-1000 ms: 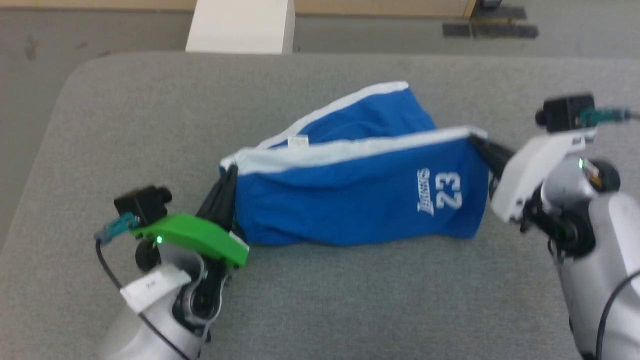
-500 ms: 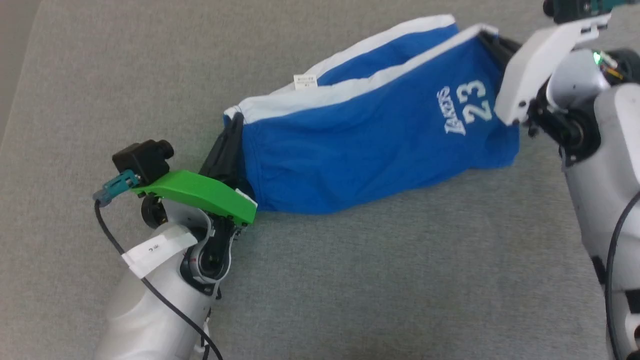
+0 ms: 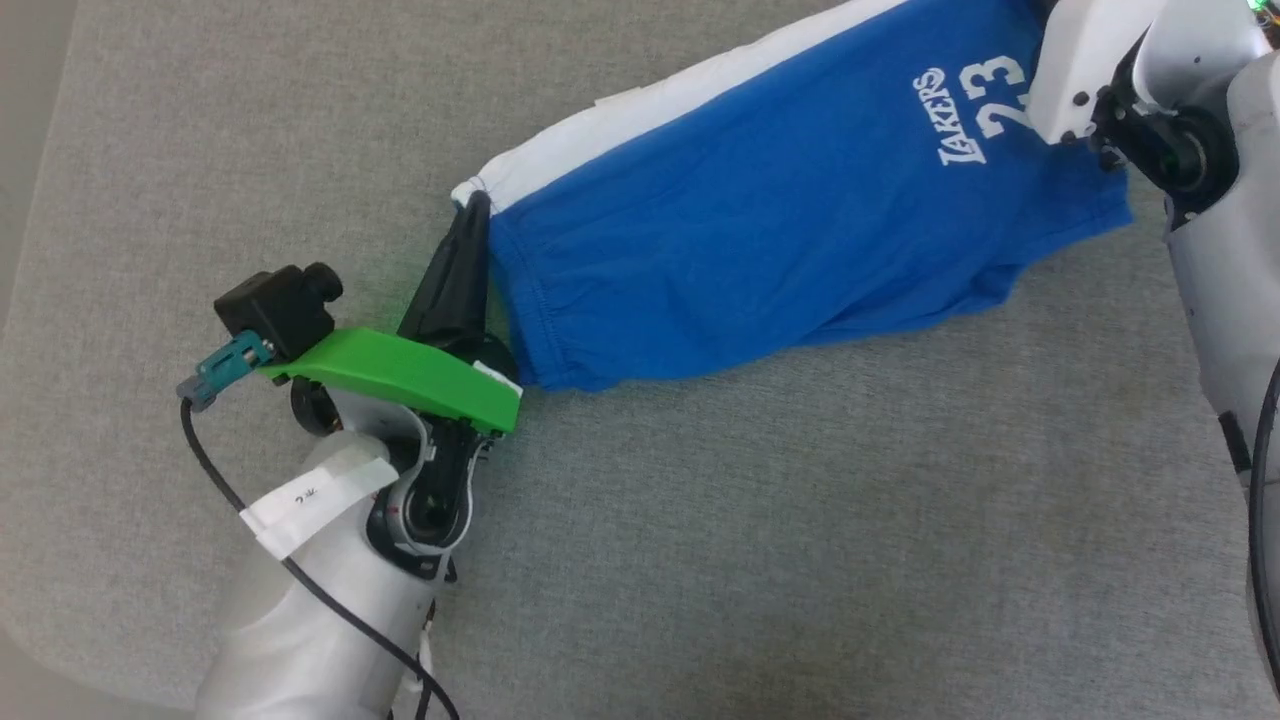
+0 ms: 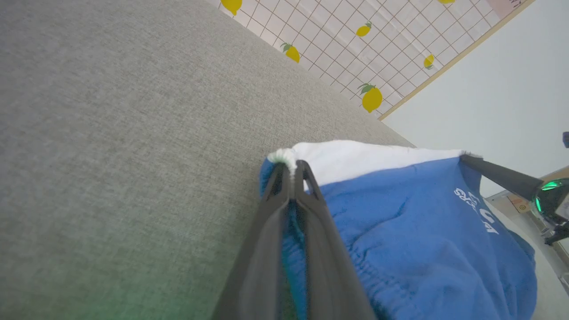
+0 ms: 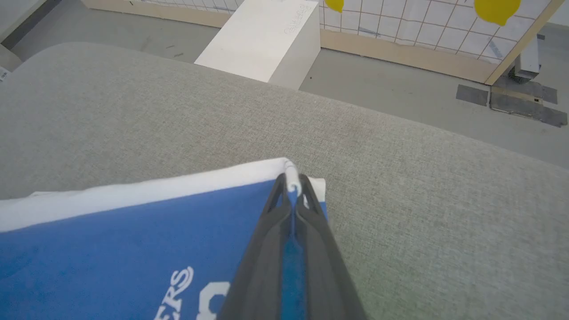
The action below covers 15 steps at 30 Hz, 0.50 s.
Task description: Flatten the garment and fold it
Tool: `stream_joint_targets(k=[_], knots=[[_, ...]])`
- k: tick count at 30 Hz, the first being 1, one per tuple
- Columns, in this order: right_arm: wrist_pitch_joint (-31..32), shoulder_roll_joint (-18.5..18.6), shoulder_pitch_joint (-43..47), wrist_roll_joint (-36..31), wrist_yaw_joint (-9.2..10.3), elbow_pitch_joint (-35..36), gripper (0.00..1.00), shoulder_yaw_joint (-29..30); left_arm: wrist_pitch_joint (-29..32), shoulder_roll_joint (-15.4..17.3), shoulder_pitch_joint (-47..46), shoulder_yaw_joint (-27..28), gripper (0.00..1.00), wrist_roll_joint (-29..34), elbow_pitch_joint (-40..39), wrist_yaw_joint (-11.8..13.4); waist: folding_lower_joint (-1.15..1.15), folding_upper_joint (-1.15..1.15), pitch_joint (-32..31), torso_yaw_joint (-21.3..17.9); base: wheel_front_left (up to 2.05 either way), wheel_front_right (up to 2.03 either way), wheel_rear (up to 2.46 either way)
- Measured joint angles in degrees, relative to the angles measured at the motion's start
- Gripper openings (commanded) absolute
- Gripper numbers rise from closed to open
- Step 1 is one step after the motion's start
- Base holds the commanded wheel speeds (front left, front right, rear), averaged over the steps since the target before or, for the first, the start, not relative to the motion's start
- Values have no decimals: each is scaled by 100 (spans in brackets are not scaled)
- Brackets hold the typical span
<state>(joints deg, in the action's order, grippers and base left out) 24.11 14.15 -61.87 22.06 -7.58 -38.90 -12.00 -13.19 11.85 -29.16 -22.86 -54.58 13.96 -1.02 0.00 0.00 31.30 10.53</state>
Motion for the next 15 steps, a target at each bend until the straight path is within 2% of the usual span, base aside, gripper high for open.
stream_joint_targets(k=[8,9,10,11,12,13,15], knots=[[101,-55,-233,-269,0,-623,0,9,27,-60,-148,-35,0,-3,37,-54,0,0,143,104,0,0,0],[111,-73,-259,-324,0,-692,71,25,49,-64,-157,-38,0,-14,52,-54,0,0,139,108,0,0,0],[140,-92,-287,-374,0,-761,100,47,85,-63,-170,-42,0,-31,73,-54,0,0,128,110,0,0,0],[156,-115,-305,-403,0,-804,100,71,101,-64,-179,-42,34,-38,93,-54,0,0,113,111,0,0,0],[147,-134,-311,-415,0,-829,100,88,121,-64,-180,-44,57,-51,111,-55,0,0,97,112,0,0,0],[122,-156,-314,-432,0,-866,100,100,152,-63,-180,-46,100,-56,132,-60,0,0,72,112,0,0,0],[80,-191,-315,-439,0,-906,100,119,158,-63,-179,-51,100,-63,159,-59,0,0,19,110,0,0,0]])
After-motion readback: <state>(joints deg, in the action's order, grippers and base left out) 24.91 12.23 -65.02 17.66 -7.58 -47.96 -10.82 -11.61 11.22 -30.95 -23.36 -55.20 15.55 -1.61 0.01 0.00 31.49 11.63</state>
